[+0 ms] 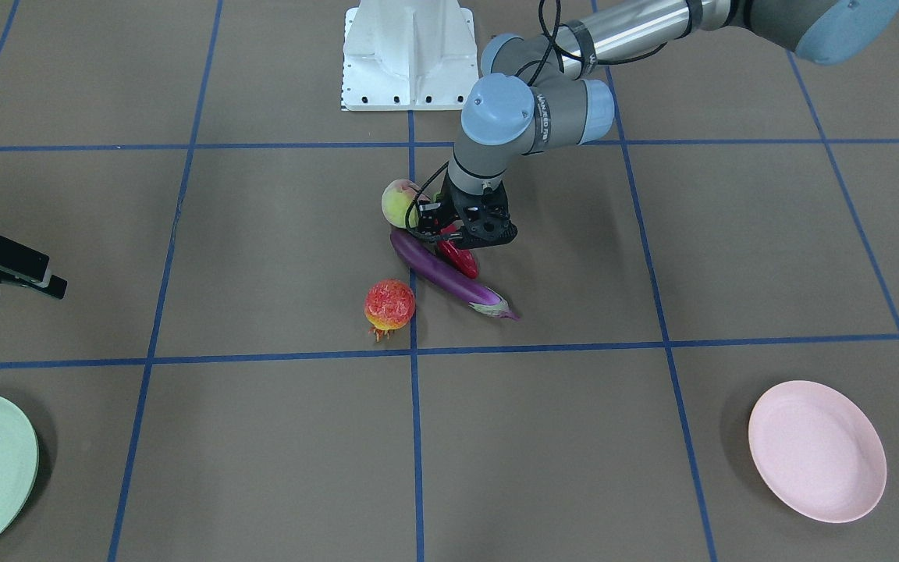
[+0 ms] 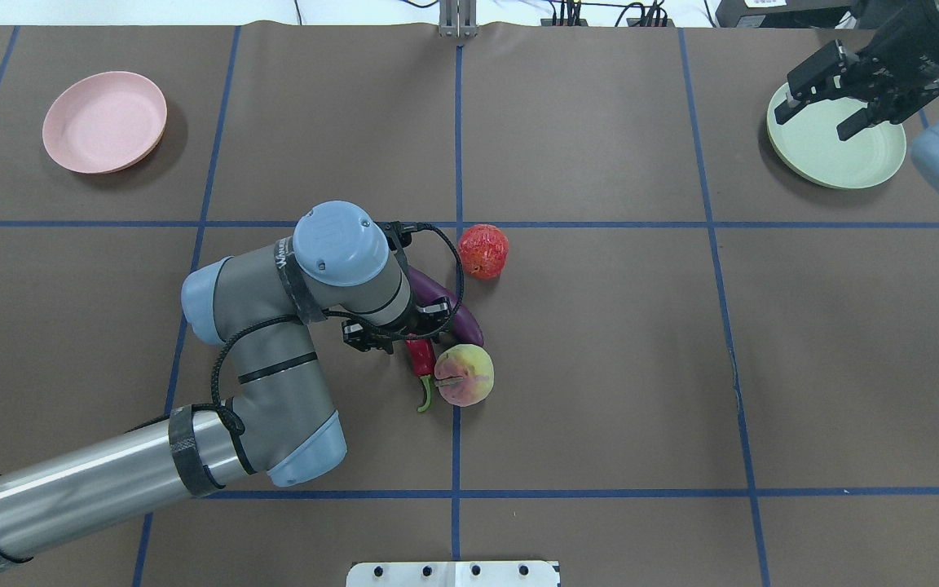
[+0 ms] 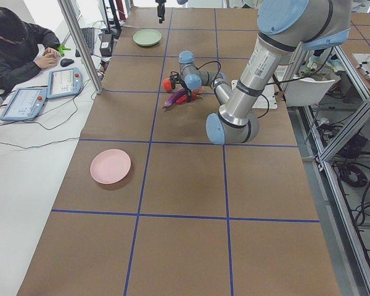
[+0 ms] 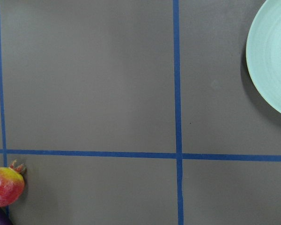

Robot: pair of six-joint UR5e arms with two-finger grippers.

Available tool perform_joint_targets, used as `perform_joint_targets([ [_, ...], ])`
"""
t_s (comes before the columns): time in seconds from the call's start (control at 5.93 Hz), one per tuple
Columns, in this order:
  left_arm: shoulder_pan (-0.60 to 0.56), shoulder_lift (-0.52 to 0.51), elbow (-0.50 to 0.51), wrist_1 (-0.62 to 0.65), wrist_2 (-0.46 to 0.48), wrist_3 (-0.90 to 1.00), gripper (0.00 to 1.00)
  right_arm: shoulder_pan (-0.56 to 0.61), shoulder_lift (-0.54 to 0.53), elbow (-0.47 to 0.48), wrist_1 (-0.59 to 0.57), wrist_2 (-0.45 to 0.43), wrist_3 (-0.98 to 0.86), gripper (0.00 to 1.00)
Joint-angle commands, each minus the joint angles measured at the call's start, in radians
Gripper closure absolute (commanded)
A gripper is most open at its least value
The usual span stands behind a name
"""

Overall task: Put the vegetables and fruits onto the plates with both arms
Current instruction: 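Carry the chili toward the pink plate while the right gripper reaches the pomegranate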

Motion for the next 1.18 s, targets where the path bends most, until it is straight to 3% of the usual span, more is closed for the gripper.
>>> perform_joint_targets([
  [0.0,0.003,-0.002,0.000,0.000,-0.005,0.000,0.61,0.000,-0.001,-0.001,0.000,0.000,0.000,0.00],
  [0.17,-0.003,0.004,-0.024,0.001,-0.010,0.000,1.00,0.000,0.000,-0.001,0.000,0.000,0.000,0.00],
  [0.34,-0.038,0.009,-0.054,0.004,-0.042,0.001,1.00,-0.003,0.005,-0.001,0.000,-0.001,0.000,0.00],
  [0.67,-0.131,0.010,-0.119,0.167,-0.067,0.016,1.00,-0.035,0.054,-0.004,-0.008,-0.003,0.043,0.00],
  [1.01,-0.208,0.009,-0.183,0.352,-0.067,0.171,1.00,-0.198,0.173,-0.018,-0.003,-0.217,0.274,0.00],
])
